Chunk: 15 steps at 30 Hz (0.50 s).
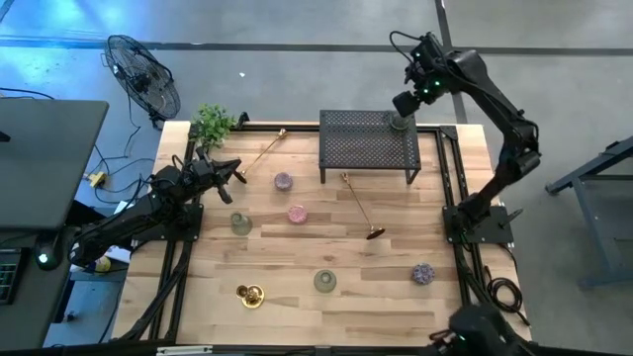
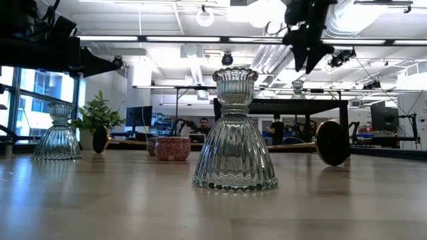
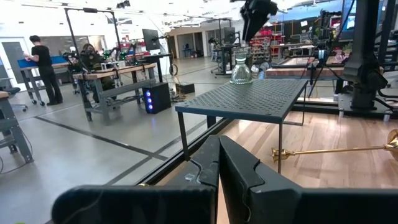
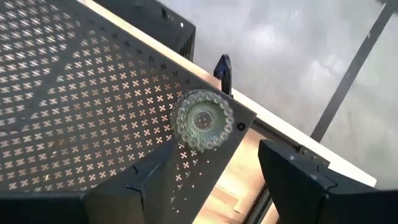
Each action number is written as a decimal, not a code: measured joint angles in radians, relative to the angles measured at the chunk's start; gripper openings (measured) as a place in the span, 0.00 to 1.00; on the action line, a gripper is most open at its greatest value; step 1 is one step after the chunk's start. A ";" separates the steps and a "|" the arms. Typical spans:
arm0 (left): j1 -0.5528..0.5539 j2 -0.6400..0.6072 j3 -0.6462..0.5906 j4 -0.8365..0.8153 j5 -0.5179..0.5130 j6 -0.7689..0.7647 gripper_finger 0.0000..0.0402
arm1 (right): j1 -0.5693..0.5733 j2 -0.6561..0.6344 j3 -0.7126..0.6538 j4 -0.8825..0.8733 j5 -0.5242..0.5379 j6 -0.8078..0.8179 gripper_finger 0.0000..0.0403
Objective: Pick & Place candle stick holders
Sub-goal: Put the top right transparent candle holder on the shelf
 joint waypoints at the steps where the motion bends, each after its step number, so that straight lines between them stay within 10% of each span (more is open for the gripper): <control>1: 0.000 0.000 0.000 0.002 0.000 0.000 0.00 | 0.000 -0.016 0.000 0.000 0.000 -0.003 0.54; 7: 0.000 0.000 0.000 0.009 0.000 0.000 0.00 | 0.013 -0.115 0.000 0.000 -0.012 -0.006 0.44; 15: 0.000 0.000 0.000 0.024 0.000 0.000 0.00 | 0.191 -0.348 -0.187 0.222 -0.062 0.015 0.05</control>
